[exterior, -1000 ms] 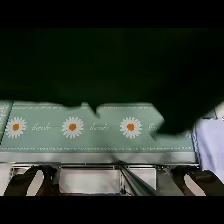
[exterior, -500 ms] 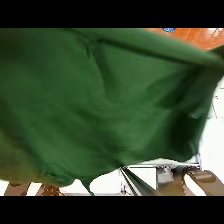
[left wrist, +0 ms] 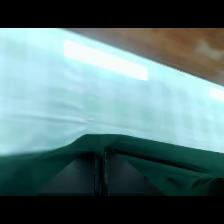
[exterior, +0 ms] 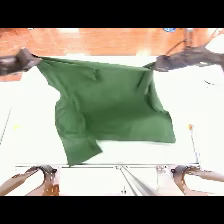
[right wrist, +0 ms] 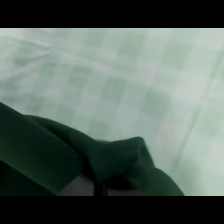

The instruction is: Fold the shirts.

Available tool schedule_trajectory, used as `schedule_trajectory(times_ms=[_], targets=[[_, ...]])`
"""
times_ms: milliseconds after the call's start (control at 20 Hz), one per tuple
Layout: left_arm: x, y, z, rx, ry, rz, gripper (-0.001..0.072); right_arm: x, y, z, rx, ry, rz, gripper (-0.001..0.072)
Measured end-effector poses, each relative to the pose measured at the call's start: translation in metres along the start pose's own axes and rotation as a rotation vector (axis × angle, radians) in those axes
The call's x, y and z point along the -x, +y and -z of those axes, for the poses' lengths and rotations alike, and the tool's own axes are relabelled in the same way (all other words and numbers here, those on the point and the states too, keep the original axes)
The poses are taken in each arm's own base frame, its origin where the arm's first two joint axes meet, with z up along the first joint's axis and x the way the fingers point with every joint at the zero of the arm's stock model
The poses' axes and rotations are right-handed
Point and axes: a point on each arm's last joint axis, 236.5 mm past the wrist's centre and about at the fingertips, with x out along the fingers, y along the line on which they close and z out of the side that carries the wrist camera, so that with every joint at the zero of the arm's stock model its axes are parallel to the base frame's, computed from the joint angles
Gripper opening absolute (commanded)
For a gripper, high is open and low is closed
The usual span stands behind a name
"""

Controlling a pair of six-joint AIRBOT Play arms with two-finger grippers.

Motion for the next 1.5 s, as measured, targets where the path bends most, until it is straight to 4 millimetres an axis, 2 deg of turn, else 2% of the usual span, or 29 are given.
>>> schedule_trajectory(times_ms=[100,150,200,250,300,350,450,550,600,650,750,800,900,950,1000,1100,1200,1350,1500], targets=[[-0.042,0.026,0.01,0.043,0.036,-0.034,0.0017,-0.039,-0.024,-0.021,-0.051,0.0,-0.001,0.0031],[-0.061,0.034,0.016,0.062,0.054,-0.042,0.0018,-0.054,-0.033,-0.028,-0.085,0.0,0.0,0.0153],[-0.077,0.04,0.023,0.075,0.074,-0.047,0.0073,-0.066,-0.043,-0.037,-0.123,-0.01,0.0,0.0377],[-0.089,0.046,0.025,0.079,0.079,-0.056,0.0317,-0.075,-0.053,-0.046,-0.16,-0.024,0.004,0.0417],[-0.099,0.049,0.027,0.088,0.089,-0.056,0.0504,-0.08,-0.059,-0.052,-0.204,-0.036,-0.007,0.0417],[-0.105,0.049,0.029,0.097,0.104,-0.05,0.0509,-0.08,-0.063,-0.058,-0.239,-0.048,-0.021,0.0416],[-0.103,0.051,0.023,0.097,0.137,-0.034,0.0509,-0.062,-0.076,-0.068,-0.287,-0.071,-0.033,0.0414],[-0.085,0.069,0.013,0.098,0.179,-0.046,0.0509,-0.025,-0.101,-0.069,-0.315,-0.074,-0.004,0.0409],[-0.071,0.08,0.01,0.117,0.207,-0.051,0.0509,-0.003,-0.113,-0.063,-0.321,-0.057,0.02,0.0409],[-0.058,0.092,0.013,0.144,0.238,-0.057,0.0509,0.018,-0.128,-0.05,-0.324,-0.021,0.063,0.0409],[-0.029,0.117,0.03,0.213,0.304,-0.08,0.0509,0.062,-0.161,-0.016,-0.351,0.048,0.181,0.0409],[-0.017,0.128,0.046,0.252,0.338,-0.096,0.0508,0.08,-0.177,0.01,-0.389,0.091,0.243,0.0409],[0.006,0.14,0.096,0.355,0.43,-0.108,0.0509,0.103,-0.189,0.058,-0.477,0.128,0.299,0.0409],[0.014,0.148,0.12,0.403,0.459,-0.126,0.0509,0.108,-0.191,0.081,-0.517,0.132,0.315,0.0409],[0.022,0.155,0.146,0.453,0.49,-0.141,0.0508,0.109,-0.189,0.108,-0.549,0.134,0.321,0.0409],[0.033,0.154,0.195,0.533,0.564,-0.137,0.0508,0.103,-0.173,0.154,-0.588,0.13,0.3,0.0409],[0.039,0.154,0.23,0.588,0.613,-0.141,0.0508,0.096,-0.154,0.192,-0.61,0.115,0.275,0.0409],[0.04,0.152,0.262,0.632,0.646,-0.147,0.0508,0.085,-0.13,0.23,-0.632,0.097,0.235,0.0409],[0.032,0.14,0.278,0.649,0.667,-0.125,0.0505,0.079,-0.116,0.248,-0.644,0.088,0.206,0.0409]])
